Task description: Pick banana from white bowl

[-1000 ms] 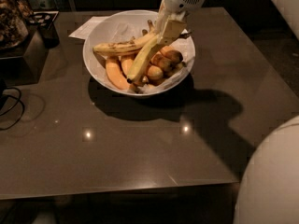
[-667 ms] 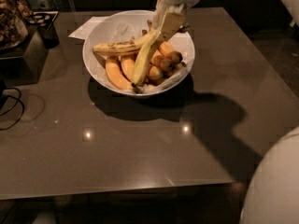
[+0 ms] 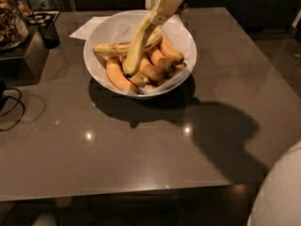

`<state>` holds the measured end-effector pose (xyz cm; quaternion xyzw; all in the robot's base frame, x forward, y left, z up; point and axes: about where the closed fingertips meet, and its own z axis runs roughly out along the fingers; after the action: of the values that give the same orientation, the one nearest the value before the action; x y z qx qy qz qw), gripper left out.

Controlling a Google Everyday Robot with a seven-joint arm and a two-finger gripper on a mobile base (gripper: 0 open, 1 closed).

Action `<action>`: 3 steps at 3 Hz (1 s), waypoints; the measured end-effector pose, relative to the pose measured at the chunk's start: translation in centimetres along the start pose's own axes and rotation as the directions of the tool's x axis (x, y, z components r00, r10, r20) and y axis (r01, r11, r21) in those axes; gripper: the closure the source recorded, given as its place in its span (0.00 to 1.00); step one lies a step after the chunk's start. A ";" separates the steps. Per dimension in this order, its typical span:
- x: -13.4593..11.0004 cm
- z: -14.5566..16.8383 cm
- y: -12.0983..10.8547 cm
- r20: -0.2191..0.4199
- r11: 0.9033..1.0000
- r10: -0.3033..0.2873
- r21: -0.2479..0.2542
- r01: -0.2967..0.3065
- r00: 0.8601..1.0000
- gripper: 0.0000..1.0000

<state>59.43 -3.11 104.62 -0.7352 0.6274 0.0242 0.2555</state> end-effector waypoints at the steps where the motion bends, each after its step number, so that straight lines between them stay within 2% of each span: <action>1: -0.5 -0.6 -0.2 -0.009 0.999 -0.013 0.035 0.014 1.000 1.00; 2: -0.5 -0.7 -0.2 -0.010 0.999 -0.014 0.037 0.014 1.000 1.00; 3: -2.4 -0.8 -0.8 0.043 0.998 -0.044 0.046 0.042 0.998 1.00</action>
Offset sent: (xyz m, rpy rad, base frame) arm 0.0009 0.0026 0.0080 0.0004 -0.0347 0.0012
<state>59.43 -1.17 106.44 -0.7418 0.6061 0.0209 0.2862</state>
